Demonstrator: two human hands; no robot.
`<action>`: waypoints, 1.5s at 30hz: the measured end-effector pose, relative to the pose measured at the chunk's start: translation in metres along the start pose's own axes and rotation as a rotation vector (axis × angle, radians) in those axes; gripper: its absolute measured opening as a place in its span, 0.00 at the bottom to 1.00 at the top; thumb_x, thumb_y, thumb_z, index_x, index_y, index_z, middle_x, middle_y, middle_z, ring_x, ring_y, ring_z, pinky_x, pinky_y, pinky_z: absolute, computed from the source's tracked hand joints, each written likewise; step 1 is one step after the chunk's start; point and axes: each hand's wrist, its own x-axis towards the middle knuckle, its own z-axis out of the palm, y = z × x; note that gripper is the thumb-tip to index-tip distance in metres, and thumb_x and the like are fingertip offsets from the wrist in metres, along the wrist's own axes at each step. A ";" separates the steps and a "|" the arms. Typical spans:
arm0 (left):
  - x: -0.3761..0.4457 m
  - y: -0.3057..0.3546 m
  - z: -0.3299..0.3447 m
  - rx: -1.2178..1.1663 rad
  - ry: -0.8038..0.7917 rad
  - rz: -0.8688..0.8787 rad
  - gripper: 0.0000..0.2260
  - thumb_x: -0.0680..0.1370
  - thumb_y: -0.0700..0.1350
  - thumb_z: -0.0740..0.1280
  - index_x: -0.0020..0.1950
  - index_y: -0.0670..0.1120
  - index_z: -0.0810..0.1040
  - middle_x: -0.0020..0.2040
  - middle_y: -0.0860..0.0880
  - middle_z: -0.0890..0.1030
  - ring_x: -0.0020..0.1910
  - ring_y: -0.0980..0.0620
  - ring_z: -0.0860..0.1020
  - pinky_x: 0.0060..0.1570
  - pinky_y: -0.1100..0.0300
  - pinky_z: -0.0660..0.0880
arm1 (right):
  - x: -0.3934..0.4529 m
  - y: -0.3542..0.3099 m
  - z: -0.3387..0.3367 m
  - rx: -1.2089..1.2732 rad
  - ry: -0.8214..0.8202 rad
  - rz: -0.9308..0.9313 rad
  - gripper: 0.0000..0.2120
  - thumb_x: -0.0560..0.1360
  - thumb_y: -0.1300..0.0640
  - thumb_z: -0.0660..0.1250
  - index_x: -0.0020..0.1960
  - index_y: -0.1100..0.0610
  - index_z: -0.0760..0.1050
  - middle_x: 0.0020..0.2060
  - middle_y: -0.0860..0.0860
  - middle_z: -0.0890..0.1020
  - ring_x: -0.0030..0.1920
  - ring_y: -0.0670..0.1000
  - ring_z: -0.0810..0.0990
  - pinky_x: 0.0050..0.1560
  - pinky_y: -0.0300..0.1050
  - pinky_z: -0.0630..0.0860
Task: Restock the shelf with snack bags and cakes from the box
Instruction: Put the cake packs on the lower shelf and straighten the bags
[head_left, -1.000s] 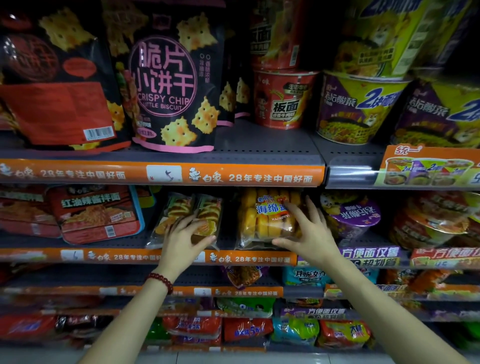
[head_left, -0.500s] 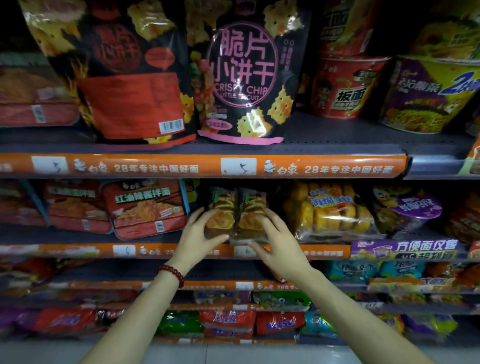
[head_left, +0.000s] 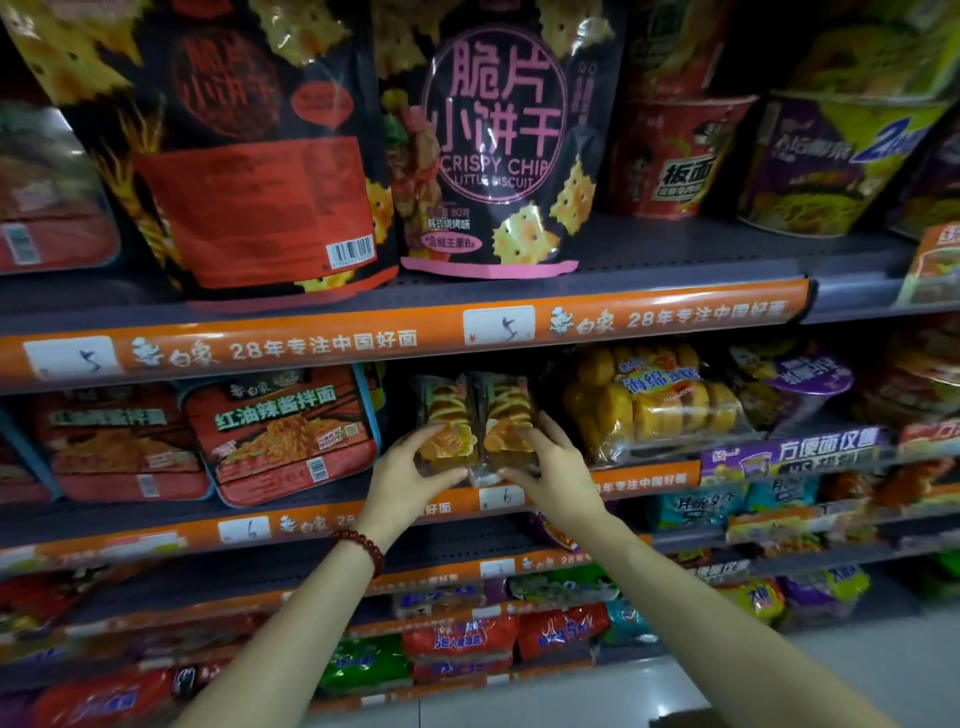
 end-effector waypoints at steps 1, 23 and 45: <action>0.000 0.002 0.001 -0.006 0.005 -0.007 0.28 0.68 0.49 0.77 0.66 0.53 0.74 0.62 0.53 0.78 0.61 0.55 0.76 0.58 0.65 0.73 | 0.001 -0.001 -0.002 -0.029 0.011 0.002 0.25 0.75 0.50 0.69 0.70 0.54 0.69 0.76 0.56 0.60 0.54 0.58 0.81 0.59 0.50 0.76; -0.016 0.031 0.013 0.177 -0.051 -0.013 0.22 0.75 0.44 0.71 0.68 0.51 0.73 0.65 0.48 0.76 0.66 0.50 0.73 0.65 0.61 0.69 | -0.014 0.004 -0.021 -0.153 -0.044 -0.058 0.24 0.77 0.47 0.65 0.70 0.56 0.68 0.72 0.55 0.66 0.72 0.57 0.63 0.70 0.50 0.66; -0.058 0.123 -0.114 0.426 0.008 0.511 0.15 0.77 0.47 0.67 0.63 0.49 0.75 0.56 0.50 0.78 0.56 0.51 0.77 0.57 0.57 0.74 | -0.058 -0.127 -0.094 -0.192 0.365 -0.167 0.14 0.76 0.53 0.67 0.60 0.56 0.76 0.52 0.53 0.81 0.52 0.53 0.80 0.51 0.49 0.79</action>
